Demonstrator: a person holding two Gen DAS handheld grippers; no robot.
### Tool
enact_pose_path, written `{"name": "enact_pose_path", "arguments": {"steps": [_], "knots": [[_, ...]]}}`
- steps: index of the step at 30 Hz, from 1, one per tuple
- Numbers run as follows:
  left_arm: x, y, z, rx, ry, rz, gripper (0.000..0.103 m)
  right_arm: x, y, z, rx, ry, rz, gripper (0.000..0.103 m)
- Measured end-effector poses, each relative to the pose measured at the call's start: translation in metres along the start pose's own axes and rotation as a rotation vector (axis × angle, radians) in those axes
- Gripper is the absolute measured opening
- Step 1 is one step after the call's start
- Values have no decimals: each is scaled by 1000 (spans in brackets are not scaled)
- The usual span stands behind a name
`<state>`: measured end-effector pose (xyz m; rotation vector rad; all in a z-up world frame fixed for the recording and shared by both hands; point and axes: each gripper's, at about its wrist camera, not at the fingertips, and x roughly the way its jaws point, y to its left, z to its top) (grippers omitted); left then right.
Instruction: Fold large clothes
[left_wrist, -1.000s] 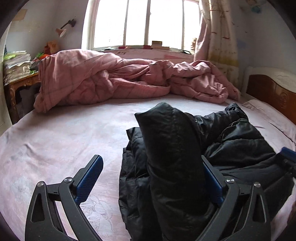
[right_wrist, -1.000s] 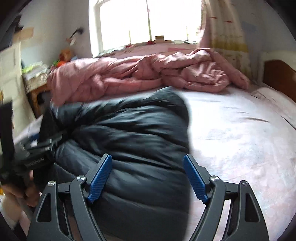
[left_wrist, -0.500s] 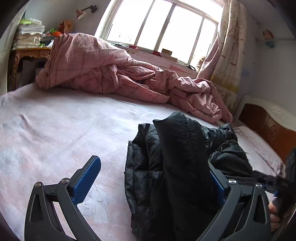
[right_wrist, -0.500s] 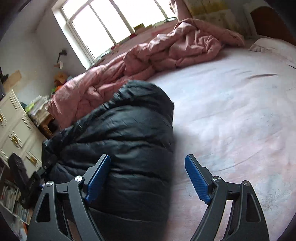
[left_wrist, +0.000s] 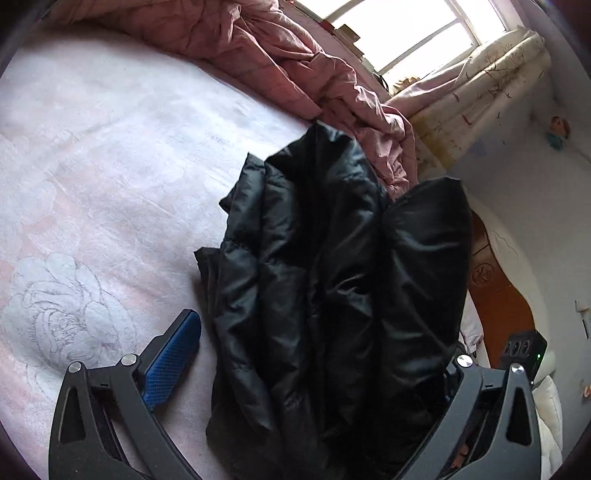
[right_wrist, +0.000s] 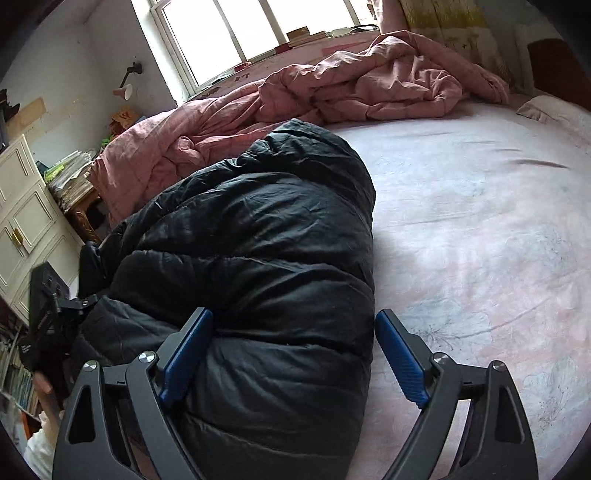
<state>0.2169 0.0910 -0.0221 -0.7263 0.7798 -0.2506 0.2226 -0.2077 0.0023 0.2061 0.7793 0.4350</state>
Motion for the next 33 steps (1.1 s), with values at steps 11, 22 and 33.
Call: {"name": "enact_pose_path", "arguments": {"steps": [11, 22, 33], "knots": [[-2, 11, 19, -95, 123, -256, 41, -16, -10, 0, 98, -52, 208, 47], [-73, -45, 30, 183, -44, -302, 40, -87, 29, -4, 8, -191, 234, 47], [-65, -54, 14, 219, -32, -306, 41, -115, 36, -6, -39, -225, 130, 49]]}}
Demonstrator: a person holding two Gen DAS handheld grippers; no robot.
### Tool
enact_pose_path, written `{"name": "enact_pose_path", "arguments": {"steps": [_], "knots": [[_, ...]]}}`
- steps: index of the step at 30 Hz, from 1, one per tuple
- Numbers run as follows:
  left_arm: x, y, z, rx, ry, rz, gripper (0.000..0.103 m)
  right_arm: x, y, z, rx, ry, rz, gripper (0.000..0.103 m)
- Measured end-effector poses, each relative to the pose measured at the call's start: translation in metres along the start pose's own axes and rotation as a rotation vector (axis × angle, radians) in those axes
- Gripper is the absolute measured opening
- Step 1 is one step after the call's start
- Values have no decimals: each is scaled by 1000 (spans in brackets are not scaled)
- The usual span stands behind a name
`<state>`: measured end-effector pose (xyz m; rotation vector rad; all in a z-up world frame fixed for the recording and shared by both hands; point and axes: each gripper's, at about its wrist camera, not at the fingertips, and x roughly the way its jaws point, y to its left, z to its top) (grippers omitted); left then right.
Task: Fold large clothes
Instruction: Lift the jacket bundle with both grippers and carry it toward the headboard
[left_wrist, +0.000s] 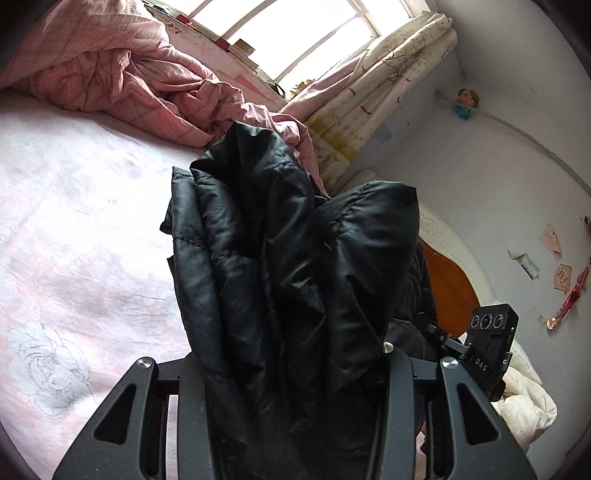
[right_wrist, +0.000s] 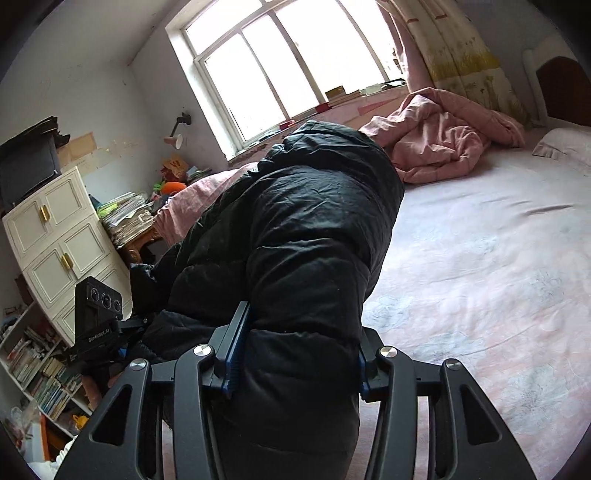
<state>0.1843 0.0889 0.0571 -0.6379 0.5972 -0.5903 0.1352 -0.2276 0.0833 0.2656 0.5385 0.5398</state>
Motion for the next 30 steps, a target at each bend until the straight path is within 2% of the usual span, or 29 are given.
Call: {"name": "enact_pose_path", "arguments": {"steps": [6, 9, 16, 19, 24, 28, 30], "knots": [[17, -18, 2, -6, 1, -22, 40, -15, -10, 7, 40, -11, -19, 49], [33, -46, 6, 39, 24, -21, 40, -37, -24, 14, 65, -44, -50, 49], [81, -124, 14, 151, 40, -89, 41, -103, -61, 32, 82, -117, -129, 49], [124, -159, 16, 174, 72, -155, 41, -139, -83, 44, 96, -162, -199, 50], [232, -238, 13, 245, 157, -283, 41, -215, -152, 58, 168, -257, -370, 51], [325, -308, -6, 332, 210, -380, 41, -270, -215, 63, 238, -386, -568, 52], [375, -339, -19, 366, 226, -428, 41, -289, -245, 66, 252, -434, -713, 53]]}}
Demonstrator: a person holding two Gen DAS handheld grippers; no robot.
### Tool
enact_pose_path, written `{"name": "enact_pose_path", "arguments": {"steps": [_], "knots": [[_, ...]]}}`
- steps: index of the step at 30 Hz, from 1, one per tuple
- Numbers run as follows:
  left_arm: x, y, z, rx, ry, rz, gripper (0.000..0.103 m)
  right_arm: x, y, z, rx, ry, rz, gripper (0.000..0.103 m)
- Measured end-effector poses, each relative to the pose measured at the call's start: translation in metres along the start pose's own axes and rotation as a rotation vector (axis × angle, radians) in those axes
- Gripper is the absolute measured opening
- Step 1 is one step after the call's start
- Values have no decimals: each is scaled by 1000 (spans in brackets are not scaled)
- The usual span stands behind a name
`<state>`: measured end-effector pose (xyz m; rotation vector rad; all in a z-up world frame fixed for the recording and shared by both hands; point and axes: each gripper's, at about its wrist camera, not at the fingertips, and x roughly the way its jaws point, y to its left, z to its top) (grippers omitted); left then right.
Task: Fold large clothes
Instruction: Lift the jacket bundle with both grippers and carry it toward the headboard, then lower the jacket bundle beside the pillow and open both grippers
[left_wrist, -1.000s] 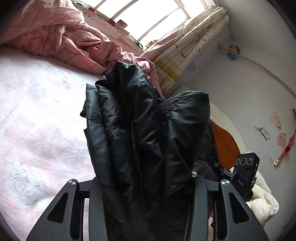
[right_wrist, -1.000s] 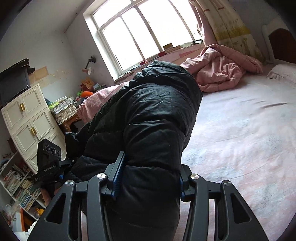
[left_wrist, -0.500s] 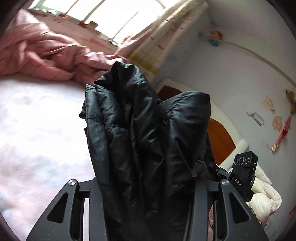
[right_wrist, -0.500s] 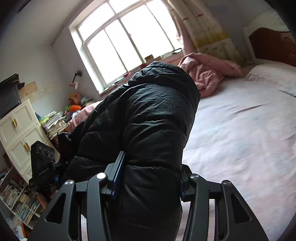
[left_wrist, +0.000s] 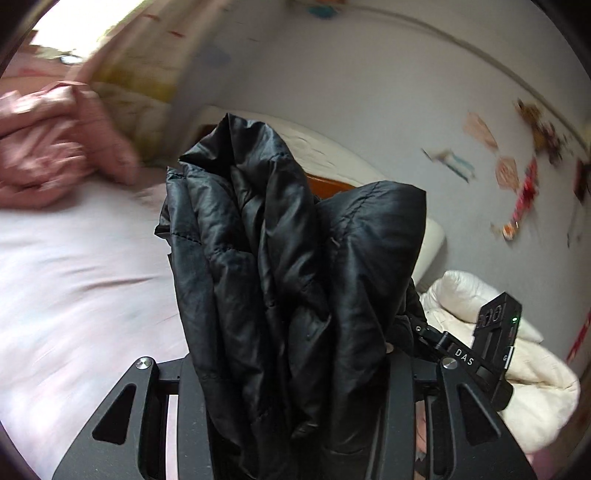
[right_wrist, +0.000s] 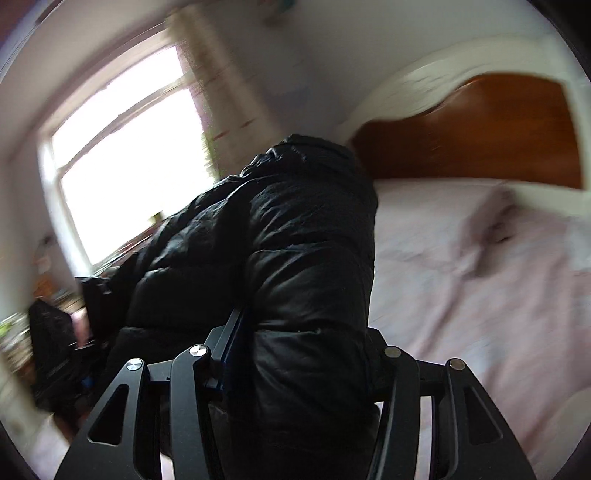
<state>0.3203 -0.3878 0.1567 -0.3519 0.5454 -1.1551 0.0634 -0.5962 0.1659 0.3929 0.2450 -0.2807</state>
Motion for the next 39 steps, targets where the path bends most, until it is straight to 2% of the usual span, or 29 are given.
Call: {"name": "enact_pose_path", "arguments": {"steps": [1, 4, 6, 8, 10, 12, 13, 14, 15, 16, 17, 19, 21, 23, 24, 26, 28, 31, 34, 35, 37, 39], "knots": [[25, 3, 1, -22, 7, -36, 41, 3, -13, 4, 2, -21, -52, 52], [100, 28, -11, -210, 34, -176, 40, 9, -56, 5, 56, -79, -225, 52], [143, 42, -24, -242, 54, -186, 41, 12, -75, -3, 82, -101, -325, 52], [187, 59, -43, -252, 96, -165, 41, 34, -96, -10, 29, -120, -423, 52], [223, 77, -65, -271, 185, -131, 41, 60, -121, -13, 33, -60, -507, 52], [250, 105, -85, -319, 301, -29, 53, 85, -140, -22, 76, 48, -554, 53], [253, 121, -87, -423, 322, -50, 56, 97, -150, -29, 94, 121, -556, 56], [248, 127, -84, -448, 310, -79, 60, 102, -154, -32, 104, 144, -568, 60], [243, 122, -79, -384, 301, -36, 66, 103, -151, -33, 87, 140, -598, 65], [237, 112, -76, -286, 281, 55, 80, 104, -149, -32, 65, 137, -617, 68], [233, 103, -74, -221, 274, 109, 85, 103, -144, -34, 36, 127, -649, 73], [226, 93, -73, -156, 270, 130, 87, 99, -133, -40, -6, 86, -701, 74], [214, 90, -71, -113, 245, 148, 87, 92, -117, -42, -44, 51, -735, 80], [185, 83, -70, -69, 193, 170, 87, 83, -104, -46, -67, -3, -785, 87], [174, 83, -64, -52, 160, 173, 87, 75, -97, -48, -74, -38, -801, 87], [131, 74, -58, 27, 68, 199, 77, 53, -84, -54, -76, -99, -789, 87], [77, 57, -45, 159, -7, 266, 77, 30, -65, -55, -72, -120, -698, 87], [-19, 30, -24, 298, -116, 354, 82, -2, -25, -55, -67, -168, -500, 90], [-108, 6, -13, 349, -229, 471, 88, -34, 27, -70, -85, -207, -387, 97], [-137, -2, -12, 364, -252, 497, 92, -42, 44, -73, -89, -208, -353, 103], [-181, -16, -12, 397, -299, 555, 98, -52, 86, -78, -63, -202, -256, 103], [-223, -25, -15, 424, -356, 589, 99, -59, 122, -77, -73, -158, -168, 103]]}}
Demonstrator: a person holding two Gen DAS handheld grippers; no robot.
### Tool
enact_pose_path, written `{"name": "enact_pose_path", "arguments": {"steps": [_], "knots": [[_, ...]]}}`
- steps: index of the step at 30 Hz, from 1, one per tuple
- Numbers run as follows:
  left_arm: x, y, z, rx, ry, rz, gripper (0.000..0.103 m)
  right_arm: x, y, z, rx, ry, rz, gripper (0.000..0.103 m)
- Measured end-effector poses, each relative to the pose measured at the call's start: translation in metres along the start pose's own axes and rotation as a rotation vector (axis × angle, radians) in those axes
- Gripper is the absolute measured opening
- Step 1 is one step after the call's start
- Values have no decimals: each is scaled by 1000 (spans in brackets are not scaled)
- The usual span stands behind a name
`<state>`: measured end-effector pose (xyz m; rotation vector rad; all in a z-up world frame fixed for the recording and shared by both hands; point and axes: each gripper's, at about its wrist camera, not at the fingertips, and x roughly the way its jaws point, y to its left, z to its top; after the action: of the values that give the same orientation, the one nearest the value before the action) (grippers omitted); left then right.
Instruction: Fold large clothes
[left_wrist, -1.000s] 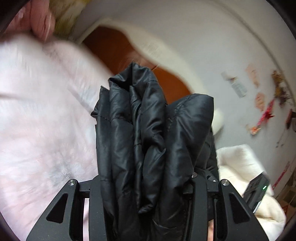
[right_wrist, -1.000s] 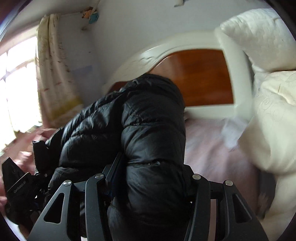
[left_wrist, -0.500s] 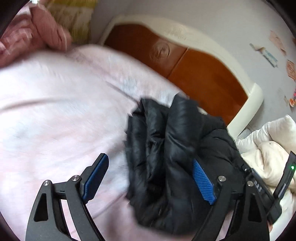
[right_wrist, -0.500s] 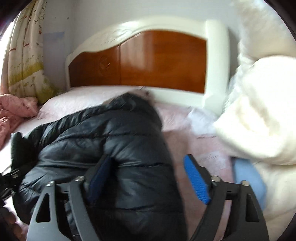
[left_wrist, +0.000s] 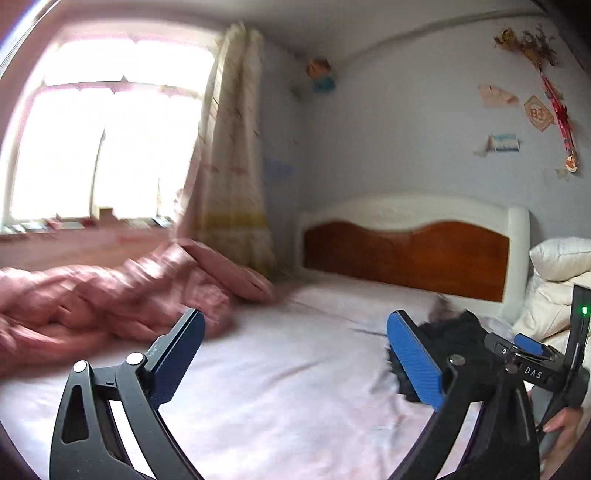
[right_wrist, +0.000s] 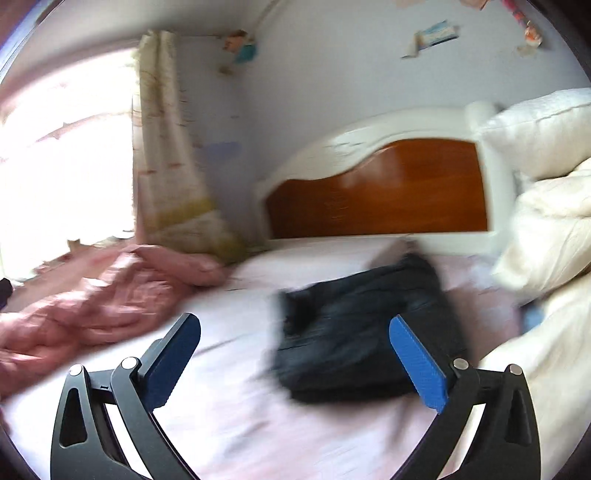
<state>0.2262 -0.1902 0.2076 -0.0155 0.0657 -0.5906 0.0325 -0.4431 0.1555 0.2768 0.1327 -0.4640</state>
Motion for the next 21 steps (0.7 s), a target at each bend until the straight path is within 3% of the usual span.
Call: {"name": "enact_pose_path", "arguments": {"steps": [3, 9, 12, 14, 21], "knots": [[-37, 34, 14, 1, -26, 72, 100, -34, 53, 12, -38, 18, 144, 103], [-99, 84, 12, 5, 7, 148, 102, -92, 108, 8, -5, -99, 195, 103], [-110, 94, -3, 36, 29, 156, 102, -83, 117, -6, 30, 13, 301, 103], [-113, 99, -17, 30, 23, 178, 102, -73, 119, -20, 14, 50, 322, 103], [-76, 110, -105, -63, 43, 216, 102, -22, 121, -93, -249, -11, 31, 103]]}}
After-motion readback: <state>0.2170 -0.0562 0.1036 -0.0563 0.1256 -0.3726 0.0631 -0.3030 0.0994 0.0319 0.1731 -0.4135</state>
